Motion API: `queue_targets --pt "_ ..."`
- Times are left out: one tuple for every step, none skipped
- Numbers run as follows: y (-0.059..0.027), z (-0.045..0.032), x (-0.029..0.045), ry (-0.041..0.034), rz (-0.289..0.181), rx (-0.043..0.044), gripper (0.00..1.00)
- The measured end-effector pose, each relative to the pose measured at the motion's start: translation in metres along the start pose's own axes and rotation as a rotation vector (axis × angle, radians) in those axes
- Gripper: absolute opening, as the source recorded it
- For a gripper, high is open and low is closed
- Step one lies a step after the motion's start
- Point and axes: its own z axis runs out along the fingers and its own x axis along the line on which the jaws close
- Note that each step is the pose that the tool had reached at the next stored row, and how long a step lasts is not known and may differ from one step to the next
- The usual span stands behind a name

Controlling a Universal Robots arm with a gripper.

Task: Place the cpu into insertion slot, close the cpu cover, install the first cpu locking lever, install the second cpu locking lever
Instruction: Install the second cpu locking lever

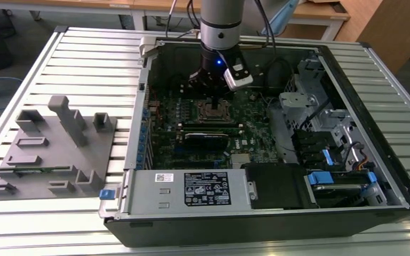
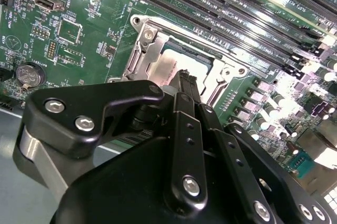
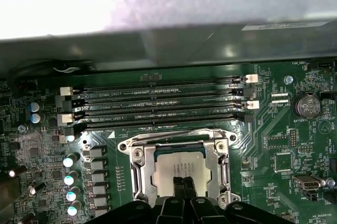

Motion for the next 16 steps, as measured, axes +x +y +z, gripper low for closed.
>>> queue_targets --pt "0.0000 0.0000 0.0000 0.0000 0.000 0.0000 0.11" --pt "0.0000 -0.0002 0.0000 -0.0001 0.000 -0.0001 0.11" --pt "-0.0001 -0.0008 0.0000 0.0001 0.000 0.0002 0.11" --pt "-0.0001 -0.0015 0.0000 0.0001 0.000 0.0001 0.11" --pt "-0.0001 -0.0024 -0.0001 0.0000 0.000 0.0000 0.11" --pt "-0.0002 -0.0032 -0.0002 0.0000 0.000 0.0000 0.11" --pt "-0.0002 -0.0041 -0.0002 0.0000 0.000 0.0000 0.11" --pt "-0.0002 -0.0048 -0.0002 0.0000 0.000 0.0000 0.11" --pt "-0.0003 -0.0055 -0.0003 0.0000 0.000 -0.0001 0.11" --pt "-0.0003 -0.0059 -0.0003 0.0000 0.000 0.0000 0.11" --pt "-0.0003 -0.0063 -0.0004 0.0000 0.000 -0.0001 0.11" --pt "-0.0003 -0.0066 -0.0004 0.0000 0.000 -0.0001 0.11" --pt "-0.0003 -0.0068 -0.0004 0.0000 0.000 -0.0002 0.11" --pt "-0.0003 -0.0069 -0.0004 -0.0001 0.000 -0.0003 0.11" --pt "-0.0003 -0.0073 -0.0004 0.0000 0.000 -0.0001 0.11" --pt "-0.0004 -0.0077 -0.0005 0.0001 0.000 0.0000 0.11"
